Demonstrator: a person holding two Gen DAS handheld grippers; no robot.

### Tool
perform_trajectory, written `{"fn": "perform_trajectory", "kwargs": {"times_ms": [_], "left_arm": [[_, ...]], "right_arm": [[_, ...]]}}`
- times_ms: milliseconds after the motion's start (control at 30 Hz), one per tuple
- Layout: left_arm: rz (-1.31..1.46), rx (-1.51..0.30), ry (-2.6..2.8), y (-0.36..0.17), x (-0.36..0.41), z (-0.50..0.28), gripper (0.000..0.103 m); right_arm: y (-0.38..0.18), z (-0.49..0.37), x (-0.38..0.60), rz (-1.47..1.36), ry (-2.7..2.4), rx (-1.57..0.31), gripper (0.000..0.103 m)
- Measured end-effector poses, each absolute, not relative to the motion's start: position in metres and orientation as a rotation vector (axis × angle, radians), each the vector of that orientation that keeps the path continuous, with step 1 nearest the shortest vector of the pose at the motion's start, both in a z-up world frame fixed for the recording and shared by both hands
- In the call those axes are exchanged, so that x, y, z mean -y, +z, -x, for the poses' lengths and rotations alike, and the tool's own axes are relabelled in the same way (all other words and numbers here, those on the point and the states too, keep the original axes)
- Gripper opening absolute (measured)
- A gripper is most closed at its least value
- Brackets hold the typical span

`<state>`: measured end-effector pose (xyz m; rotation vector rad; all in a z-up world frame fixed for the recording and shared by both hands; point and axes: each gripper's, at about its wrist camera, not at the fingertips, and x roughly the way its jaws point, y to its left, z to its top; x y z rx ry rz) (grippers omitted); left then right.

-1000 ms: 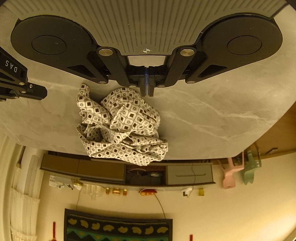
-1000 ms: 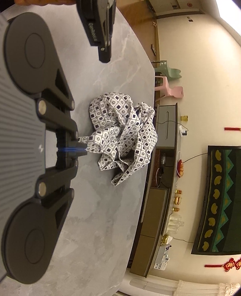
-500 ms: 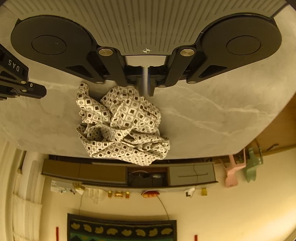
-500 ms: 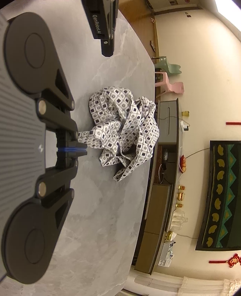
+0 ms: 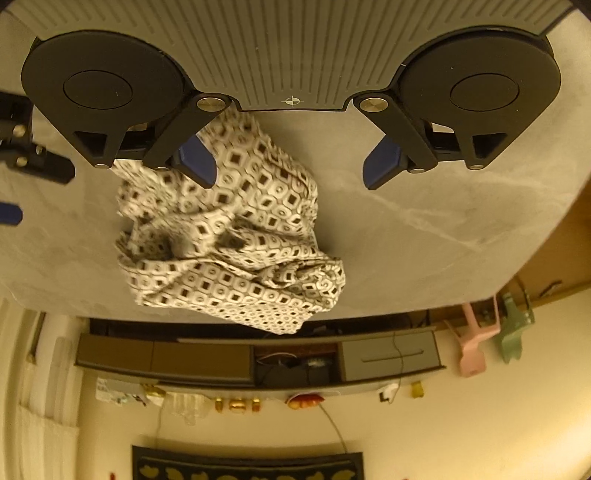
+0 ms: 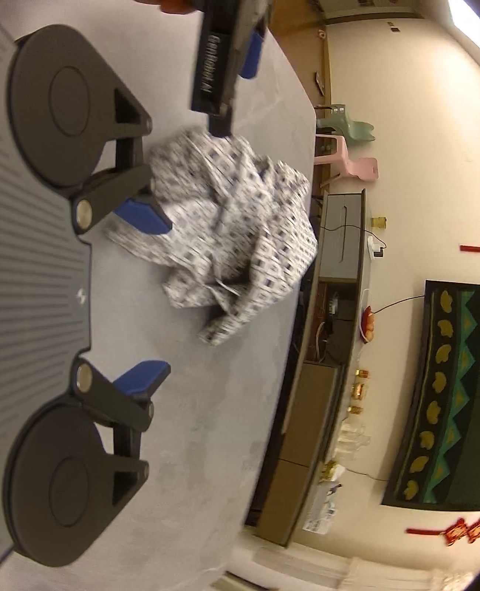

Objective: Fold clothes

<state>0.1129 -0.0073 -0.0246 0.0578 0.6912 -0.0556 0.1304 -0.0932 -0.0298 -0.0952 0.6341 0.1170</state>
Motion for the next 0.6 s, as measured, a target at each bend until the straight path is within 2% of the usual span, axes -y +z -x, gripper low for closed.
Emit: {"fn": "perform_trajectory", "kwargs": {"times_ms": [200, 267, 300, 333, 400, 600], "left_arm": [[-0.008, -0.702, -0.091, -0.037, 0.01, -0.143, 0.076], [-0.03, -0.691, -0.098, -0.038, 0.014, -0.146, 0.076], [-0.033, -0.69, -0.104, -0.039, 0.016, -0.148, 0.076], [-0.037, -0.69, -0.109, -0.04, 0.017, -0.15, 0.076], [-0.02, -0.694, -0.108, -0.041, 0.016, -0.153, 0.076], [0.013, -0.688, -0.119, -0.042, 0.012, -0.148, 0.076]], "right_arm": [[-0.047, -0.188, 0.089, 0.087, 0.22, -0.666, 0.081], [-0.058, -0.203, 0.084, 0.095, 0.266, -0.705, 0.06], [-0.063, -0.21, 0.081, 0.1, 0.289, -0.726, 0.028], [-0.069, -0.216, 0.08, 0.103, 0.304, -0.75, 0.003], [-0.07, -0.217, 0.081, 0.116, 0.319, -0.752, 0.001], [0.0, -0.159, 0.106, -0.044, 0.437, -0.62, 0.001]]}}
